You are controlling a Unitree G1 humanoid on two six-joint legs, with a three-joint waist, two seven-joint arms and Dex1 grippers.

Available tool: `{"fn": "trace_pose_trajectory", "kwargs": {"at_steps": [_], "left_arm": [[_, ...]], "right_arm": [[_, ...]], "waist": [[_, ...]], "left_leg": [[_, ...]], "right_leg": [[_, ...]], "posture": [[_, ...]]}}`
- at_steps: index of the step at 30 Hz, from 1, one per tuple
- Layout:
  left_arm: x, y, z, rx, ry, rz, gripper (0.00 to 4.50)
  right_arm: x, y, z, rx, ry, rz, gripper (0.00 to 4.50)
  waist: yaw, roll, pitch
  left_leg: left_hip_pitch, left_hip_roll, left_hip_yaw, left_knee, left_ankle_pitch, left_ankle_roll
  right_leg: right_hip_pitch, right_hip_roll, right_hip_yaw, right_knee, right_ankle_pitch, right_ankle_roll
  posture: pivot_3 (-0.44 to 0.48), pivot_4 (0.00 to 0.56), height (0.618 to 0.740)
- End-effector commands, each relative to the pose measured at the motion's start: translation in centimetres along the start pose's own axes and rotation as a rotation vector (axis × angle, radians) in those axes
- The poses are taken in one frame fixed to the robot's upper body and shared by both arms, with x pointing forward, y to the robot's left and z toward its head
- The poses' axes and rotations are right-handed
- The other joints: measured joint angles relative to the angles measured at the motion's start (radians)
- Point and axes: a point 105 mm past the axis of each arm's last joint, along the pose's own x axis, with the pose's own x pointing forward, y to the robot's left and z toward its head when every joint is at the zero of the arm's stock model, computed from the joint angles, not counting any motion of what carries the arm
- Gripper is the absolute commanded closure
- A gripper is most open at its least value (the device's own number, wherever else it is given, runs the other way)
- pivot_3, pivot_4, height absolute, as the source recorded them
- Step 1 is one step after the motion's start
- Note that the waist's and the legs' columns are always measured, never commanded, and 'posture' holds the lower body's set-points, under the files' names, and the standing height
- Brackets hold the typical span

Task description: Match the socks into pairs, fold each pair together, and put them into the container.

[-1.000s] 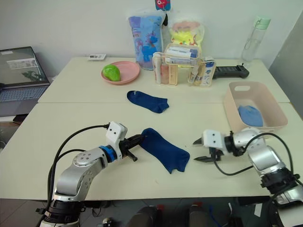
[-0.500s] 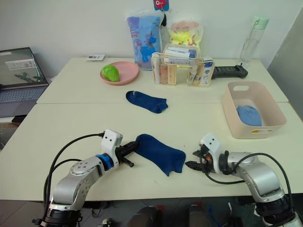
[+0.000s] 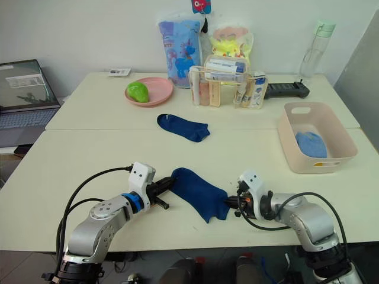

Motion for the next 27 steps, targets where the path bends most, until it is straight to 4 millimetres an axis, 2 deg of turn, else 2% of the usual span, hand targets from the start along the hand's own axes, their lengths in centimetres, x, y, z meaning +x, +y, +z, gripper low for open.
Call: {"fn": "trace_pose_trajectory", "kwargs": {"at_steps": [1, 6, 10, 16, 20, 27], "left_arm": [[-0.7, -0.6, 1.2, 0.026, -0.053, -0.013, 4.50], [-2.1, -1.5, 0.9, -0.040, -0.084, -0.018, 4.50], [-2.7, -2.4, -0.4, -0.077, -0.093, 0.010, 4.50], [-2.4, -1.8, 0.0, -0.131, -0.190, 0.159, 4.50], [-2.6, -1.0, 0.6, -0.169, -0.247, 0.243, 3.49], [-3.8, -0.2, 0.6, -0.157, -0.227, 0.199, 1.22]], "right_arm": [[-0.7, -0.7, 0.2, -0.017, -0.004, -0.022, 4.49], [-1.6, -4.0, 2.3, -0.184, 0.026, -0.124, 4.49], [-0.5, -4.3, 4.6, -0.265, 0.019, -0.098, 4.49], [-0.2, -4.7, 4.1, -0.335, 0.103, -0.038, 4.49], [-0.9, -5.2, 5.1, -0.395, 0.054, -0.058, 3.45], [-2.6, -4.4, 5.9, -0.621, 0.025, -0.039, 1.00]], "waist": [[0.000, 0.000, 0.000], [-0.002, 0.000, 0.000], [-0.006, 0.000, 0.000], [0.005, 0.000, 0.000], [0.010, 0.000, 0.000], [0.010, 0.000, 0.000]], "left_leg": [[0.000, 0.000, 0.000, 0.000, 0.000, 0.000], [0.000, 0.000, 0.001, 0.000, 0.000, 0.000], [0.000, 0.000, 0.001, -0.001, 0.000, 0.000], [-0.001, 0.000, 0.001, 0.000, 0.000, 0.000], [-0.001, 0.000, 0.001, 0.000, 0.000, 0.001], [-0.001, 0.000, 0.001, 0.000, 0.000, 0.001]], "right_leg": [[0.000, 0.000, 0.000, 0.000, 0.000, 0.000], [0.000, 0.000, 0.001, 0.000, 0.000, 0.000], [0.000, 0.000, 0.000, 0.000, 0.000, 0.000], [0.000, 0.000, 0.000, -0.001, 0.000, 0.000], [0.000, 0.000, 0.000, -0.001, 0.000, 0.000], [0.000, 0.000, 0.000, -0.001, 0.000, 0.000]], "posture": [[0.000, 0.150, 0.740], [0.000, 0.150, 0.740], [0.000, 0.150, 0.740], [0.000, 0.150, 0.740], [0.000, 0.150, 0.740], [0.000, 0.150, 0.740]]}}
